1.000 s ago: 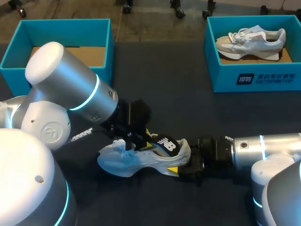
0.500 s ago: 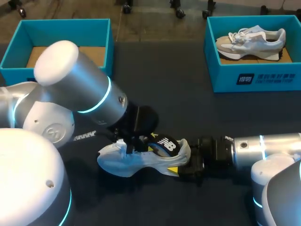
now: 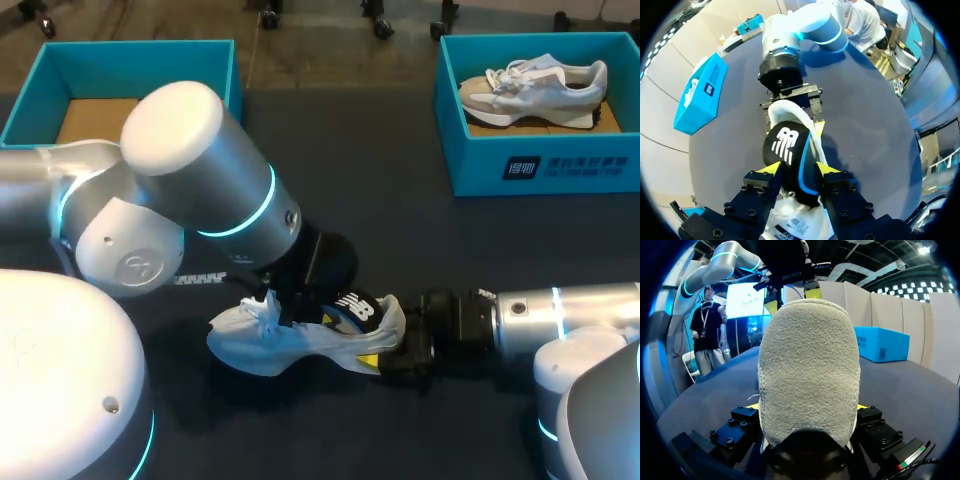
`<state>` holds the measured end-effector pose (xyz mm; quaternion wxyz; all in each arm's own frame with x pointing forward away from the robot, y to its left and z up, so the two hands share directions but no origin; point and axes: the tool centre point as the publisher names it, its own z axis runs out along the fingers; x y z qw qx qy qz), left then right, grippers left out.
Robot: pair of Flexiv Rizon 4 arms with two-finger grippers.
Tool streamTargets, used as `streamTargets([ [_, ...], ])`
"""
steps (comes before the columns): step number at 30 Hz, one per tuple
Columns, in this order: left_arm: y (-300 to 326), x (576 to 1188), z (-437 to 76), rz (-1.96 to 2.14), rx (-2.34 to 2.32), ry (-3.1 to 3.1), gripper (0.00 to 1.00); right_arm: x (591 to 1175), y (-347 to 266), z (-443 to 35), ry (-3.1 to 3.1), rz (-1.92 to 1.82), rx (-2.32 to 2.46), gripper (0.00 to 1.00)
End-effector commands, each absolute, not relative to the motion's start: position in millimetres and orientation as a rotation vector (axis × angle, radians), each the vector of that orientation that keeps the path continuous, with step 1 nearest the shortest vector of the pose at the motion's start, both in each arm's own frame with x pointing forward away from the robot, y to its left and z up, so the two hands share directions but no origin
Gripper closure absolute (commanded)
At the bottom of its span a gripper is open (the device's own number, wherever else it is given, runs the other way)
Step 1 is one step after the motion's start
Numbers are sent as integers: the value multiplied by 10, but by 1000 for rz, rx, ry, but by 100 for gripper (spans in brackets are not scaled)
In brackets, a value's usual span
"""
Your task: Take the shoe out of the shoebox, open the shoe tongue, remove and reinsert the insole, then place the shoe into the shoebox
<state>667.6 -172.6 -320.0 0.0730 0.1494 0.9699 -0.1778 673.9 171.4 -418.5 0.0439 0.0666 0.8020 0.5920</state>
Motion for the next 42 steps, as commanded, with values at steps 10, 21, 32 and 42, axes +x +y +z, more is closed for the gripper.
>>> streamTargets([
  [10, -1856, 6701, -3177, -438, 610, 2845, 55, 6739, 1727, -4179, 2455, 1805, 205, 100],
  [21, -1941, 6652, -3184, -325, 723, 2749, 56, 6739, 1727, -4179, 2455, 1805, 205, 100],
  [32, -1977, 6608, -3233, -272, 727, 2667, 54, 6739, 1727, -4179, 2455, 1805, 205, 100],
  [42, -2024, 6566, -3290, -169, 753, 2582, 53, 6739, 1727, -4179, 2455, 1805, 205, 100],
])
